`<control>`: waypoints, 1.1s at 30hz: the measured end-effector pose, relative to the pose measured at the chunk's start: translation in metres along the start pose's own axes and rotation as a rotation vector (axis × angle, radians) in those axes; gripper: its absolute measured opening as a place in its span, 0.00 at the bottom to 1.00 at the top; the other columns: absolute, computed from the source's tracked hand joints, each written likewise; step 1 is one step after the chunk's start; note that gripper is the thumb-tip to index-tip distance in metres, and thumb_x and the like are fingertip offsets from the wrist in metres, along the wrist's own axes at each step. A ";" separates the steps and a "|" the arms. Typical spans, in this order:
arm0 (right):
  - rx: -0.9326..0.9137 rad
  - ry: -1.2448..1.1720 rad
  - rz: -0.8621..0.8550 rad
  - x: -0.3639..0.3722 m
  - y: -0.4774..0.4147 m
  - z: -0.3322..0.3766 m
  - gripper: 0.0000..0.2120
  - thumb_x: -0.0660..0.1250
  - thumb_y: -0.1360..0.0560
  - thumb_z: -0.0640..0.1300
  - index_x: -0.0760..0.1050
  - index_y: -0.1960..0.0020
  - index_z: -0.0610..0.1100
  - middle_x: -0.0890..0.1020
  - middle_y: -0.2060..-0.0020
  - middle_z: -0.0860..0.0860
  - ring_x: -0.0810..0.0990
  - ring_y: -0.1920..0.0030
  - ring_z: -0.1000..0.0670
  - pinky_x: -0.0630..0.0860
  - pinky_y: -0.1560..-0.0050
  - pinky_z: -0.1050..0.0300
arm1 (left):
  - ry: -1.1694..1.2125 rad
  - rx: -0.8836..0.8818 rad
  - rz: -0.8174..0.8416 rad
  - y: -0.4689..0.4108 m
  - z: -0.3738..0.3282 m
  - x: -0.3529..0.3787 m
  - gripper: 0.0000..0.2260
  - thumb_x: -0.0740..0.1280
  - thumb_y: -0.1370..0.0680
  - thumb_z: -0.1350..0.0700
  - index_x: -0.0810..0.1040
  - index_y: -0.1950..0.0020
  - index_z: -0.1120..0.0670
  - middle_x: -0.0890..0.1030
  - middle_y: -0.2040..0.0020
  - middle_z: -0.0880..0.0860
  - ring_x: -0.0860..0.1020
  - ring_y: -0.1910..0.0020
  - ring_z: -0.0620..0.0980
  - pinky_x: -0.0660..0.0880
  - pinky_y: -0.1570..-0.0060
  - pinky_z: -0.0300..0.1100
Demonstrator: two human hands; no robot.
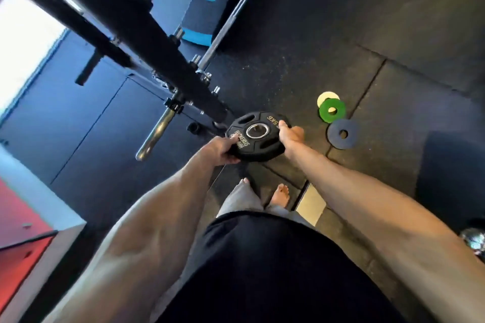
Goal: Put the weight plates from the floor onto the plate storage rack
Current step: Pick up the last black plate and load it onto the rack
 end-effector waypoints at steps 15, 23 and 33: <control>-0.449 0.467 0.259 0.289 0.198 -0.023 0.31 0.67 0.23 0.58 0.71 0.35 0.32 0.78 0.36 0.38 0.77 0.36 0.40 0.72 0.34 0.49 | 0.544 0.131 -0.145 0.058 0.151 -0.304 0.09 0.62 0.17 0.54 0.72 0.55 0.57 0.77 0.57 0.56 0.79 0.62 0.53 0.80 0.62 0.48; -0.649 0.505 0.398 0.430 0.301 0.001 0.24 0.66 0.22 0.57 0.70 0.42 0.36 0.76 0.47 0.43 0.75 0.46 0.44 0.71 0.38 0.52 | 0.772 0.278 -0.200 0.089 0.165 -0.460 0.14 0.67 0.20 0.55 0.72 0.42 0.64 0.80 0.55 0.61 0.82 0.66 0.58 0.81 0.73 0.51; -0.826 0.604 0.431 0.583 0.335 0.047 0.23 0.64 0.20 0.56 0.73 0.43 0.34 0.80 0.46 0.40 0.78 0.44 0.41 0.70 0.44 0.52 | 0.706 0.356 -0.229 0.058 0.116 -0.620 0.25 0.69 0.25 0.40 0.73 0.40 0.59 0.81 0.45 0.61 0.83 0.56 0.60 0.82 0.64 0.54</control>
Point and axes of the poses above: each hand's wrist, its own y-axis away from the middle knuckle, its own x-axis out of the palm, z = x × y, the point moved 4 cm from there along -y, towards the middle knuckle
